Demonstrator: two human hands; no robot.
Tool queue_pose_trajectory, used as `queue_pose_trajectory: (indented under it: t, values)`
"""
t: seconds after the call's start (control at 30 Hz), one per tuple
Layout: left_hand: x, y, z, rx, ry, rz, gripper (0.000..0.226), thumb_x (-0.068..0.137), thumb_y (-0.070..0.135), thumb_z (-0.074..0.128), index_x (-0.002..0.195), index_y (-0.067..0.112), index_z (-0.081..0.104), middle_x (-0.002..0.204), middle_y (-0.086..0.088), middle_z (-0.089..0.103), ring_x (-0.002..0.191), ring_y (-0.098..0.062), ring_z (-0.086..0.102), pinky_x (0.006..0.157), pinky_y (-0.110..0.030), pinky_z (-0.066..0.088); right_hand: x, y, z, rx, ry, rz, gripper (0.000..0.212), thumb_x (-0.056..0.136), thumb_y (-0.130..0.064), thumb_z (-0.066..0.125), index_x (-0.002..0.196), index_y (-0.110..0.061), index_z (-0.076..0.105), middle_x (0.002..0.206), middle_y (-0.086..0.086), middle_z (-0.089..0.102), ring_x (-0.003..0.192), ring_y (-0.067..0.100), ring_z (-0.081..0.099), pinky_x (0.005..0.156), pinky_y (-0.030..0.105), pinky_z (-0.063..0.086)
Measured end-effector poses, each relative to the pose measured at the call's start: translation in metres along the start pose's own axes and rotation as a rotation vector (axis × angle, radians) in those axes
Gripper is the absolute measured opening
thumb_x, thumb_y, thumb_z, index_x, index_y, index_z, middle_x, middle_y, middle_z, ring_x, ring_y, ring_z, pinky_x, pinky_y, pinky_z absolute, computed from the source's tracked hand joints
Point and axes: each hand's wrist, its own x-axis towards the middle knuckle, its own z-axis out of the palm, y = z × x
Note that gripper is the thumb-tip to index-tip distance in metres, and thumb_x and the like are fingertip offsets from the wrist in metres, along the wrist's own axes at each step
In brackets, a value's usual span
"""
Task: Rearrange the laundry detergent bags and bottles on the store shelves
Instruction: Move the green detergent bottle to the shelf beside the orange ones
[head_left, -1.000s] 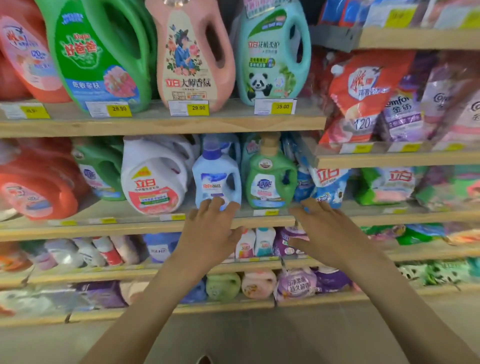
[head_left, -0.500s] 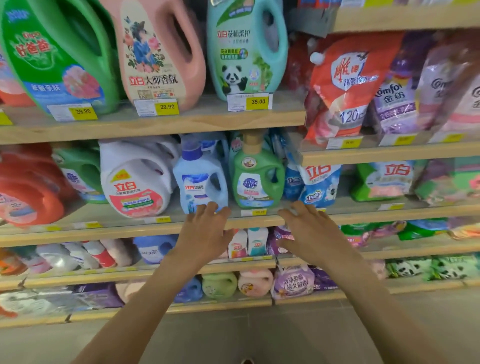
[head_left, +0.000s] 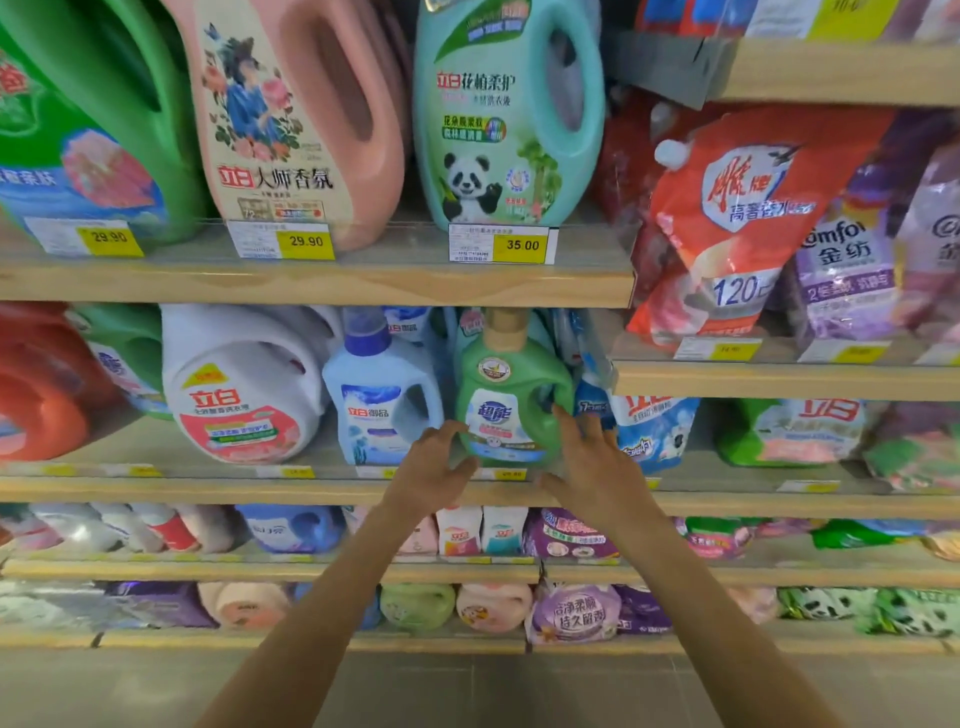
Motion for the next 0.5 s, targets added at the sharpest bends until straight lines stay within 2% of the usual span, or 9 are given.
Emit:
queue_pose_trajectory:
  t: [0.1,0.2,0.27,0.37,0.5]
  values:
    - [0.021,-0.012,0.022,-0.128,0.037,-0.009,0.058,0.091,0.012,0.066,0.143,0.012,0.041,0.136,-0.013,0.057,0.128,-0.030,0.054,0.096,-0.026,0.040,0.014,0.012,0.018,0.014,0.007,-0.018,0.093,0.091,-0.052,0.060,0.157,-0.022,0.002,0.148,0.014,0.027,0.130,0.038,0.040,0.095,0.047,0.045]
    - [0.045,-0.023,0.042,-0.238,0.132,0.016,0.074,0.079,0.020,0.071,0.143,0.024,0.034,0.136,-0.008,0.058,0.127,-0.029,0.056,0.102,-0.043,0.049,0.035,0.023,0.023,0.087,-0.002,-0.021,0.099,0.091,-0.048,0.063,0.158,-0.024,-0.006,0.155,0.016,0.019,0.138,0.038,0.032,0.102,0.049,0.039]
    - [0.059,-0.026,0.054,-0.270,0.184,0.020,0.083,0.077,0.020,0.074,0.146,0.028,0.028,0.142,-0.007,0.052,0.131,-0.027,0.053,0.105,-0.050,0.047,0.052,0.028,0.025,0.086,0.040,-0.033,0.100,0.090,-0.044,0.065,0.157,-0.025,-0.007,0.156,0.016,0.020,0.138,0.039,0.032,0.102,0.050,0.040]
    - [0.073,-0.025,0.069,-0.309,0.236,0.027,0.098,0.075,0.013,0.078,0.153,0.026,0.021,0.148,-0.003,0.046,0.136,-0.023,0.049,0.108,-0.049,0.046,0.074,0.033,0.025,0.095,0.095,-0.051,0.102,0.089,-0.042,0.066,0.157,-0.026,-0.008,0.153,0.013,0.023,0.134,0.040,0.036,0.098,0.052,0.044]
    - [0.089,-0.028,0.079,-0.390,0.276,0.013,0.113,0.071,0.011,0.083,0.156,0.024,0.010,0.152,-0.006,0.039,0.139,-0.020,0.045,0.111,-0.049,0.045,0.097,0.041,0.028,0.106,0.109,-0.095,0.104,0.088,-0.038,0.068,0.157,-0.026,-0.009,0.157,0.013,0.019,0.138,0.041,0.034,0.102,0.054,0.041]
